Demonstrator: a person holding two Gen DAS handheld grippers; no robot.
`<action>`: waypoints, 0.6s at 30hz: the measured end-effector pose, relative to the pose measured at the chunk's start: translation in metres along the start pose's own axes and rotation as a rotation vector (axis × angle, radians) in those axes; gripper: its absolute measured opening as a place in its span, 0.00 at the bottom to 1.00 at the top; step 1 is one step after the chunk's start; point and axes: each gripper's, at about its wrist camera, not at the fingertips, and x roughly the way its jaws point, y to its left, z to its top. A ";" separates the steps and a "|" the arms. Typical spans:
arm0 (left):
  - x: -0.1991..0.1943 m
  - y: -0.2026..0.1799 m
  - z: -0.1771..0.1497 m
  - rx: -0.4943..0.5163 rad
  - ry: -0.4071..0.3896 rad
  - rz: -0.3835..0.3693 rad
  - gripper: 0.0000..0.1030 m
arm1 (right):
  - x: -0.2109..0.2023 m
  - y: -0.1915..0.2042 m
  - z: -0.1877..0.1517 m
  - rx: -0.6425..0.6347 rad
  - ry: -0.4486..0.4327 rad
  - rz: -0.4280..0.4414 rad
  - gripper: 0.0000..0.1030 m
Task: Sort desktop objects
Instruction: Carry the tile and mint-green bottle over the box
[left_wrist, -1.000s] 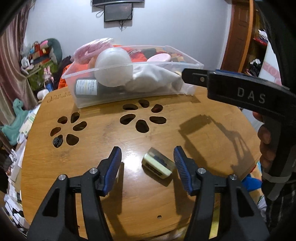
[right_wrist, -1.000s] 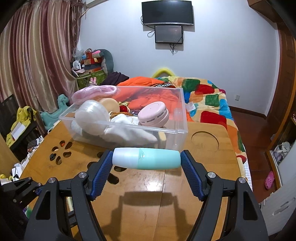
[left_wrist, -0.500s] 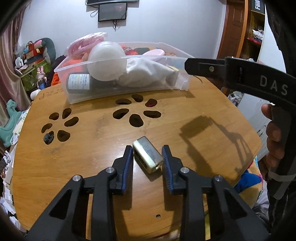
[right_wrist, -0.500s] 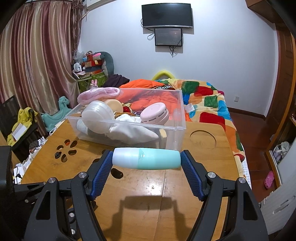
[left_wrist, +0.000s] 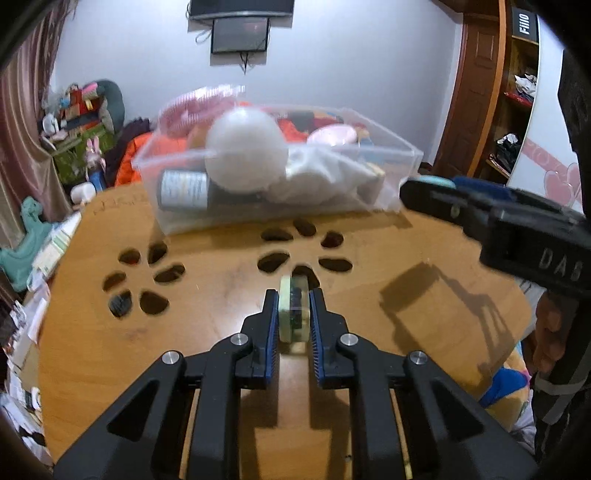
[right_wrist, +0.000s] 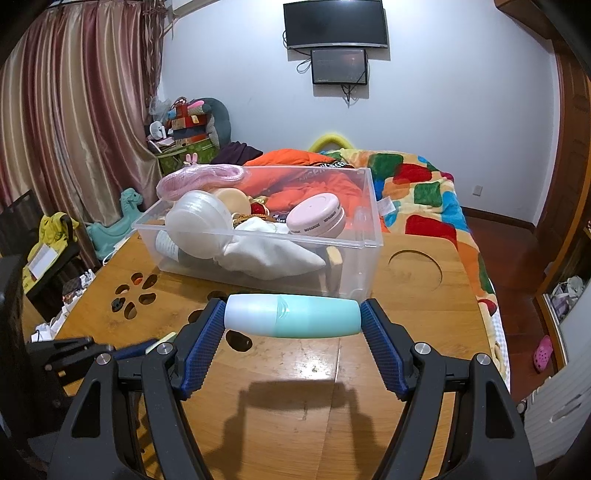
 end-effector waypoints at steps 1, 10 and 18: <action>-0.001 -0.001 0.003 0.004 -0.009 0.002 0.15 | 0.000 0.000 0.000 0.001 -0.001 0.002 0.69; -0.001 0.001 0.016 0.005 -0.030 -0.007 0.15 | -0.001 -0.002 0.002 0.008 -0.005 -0.002 0.69; -0.010 0.008 0.040 0.006 -0.075 0.011 0.15 | 0.001 -0.006 0.010 0.000 -0.009 -0.006 0.69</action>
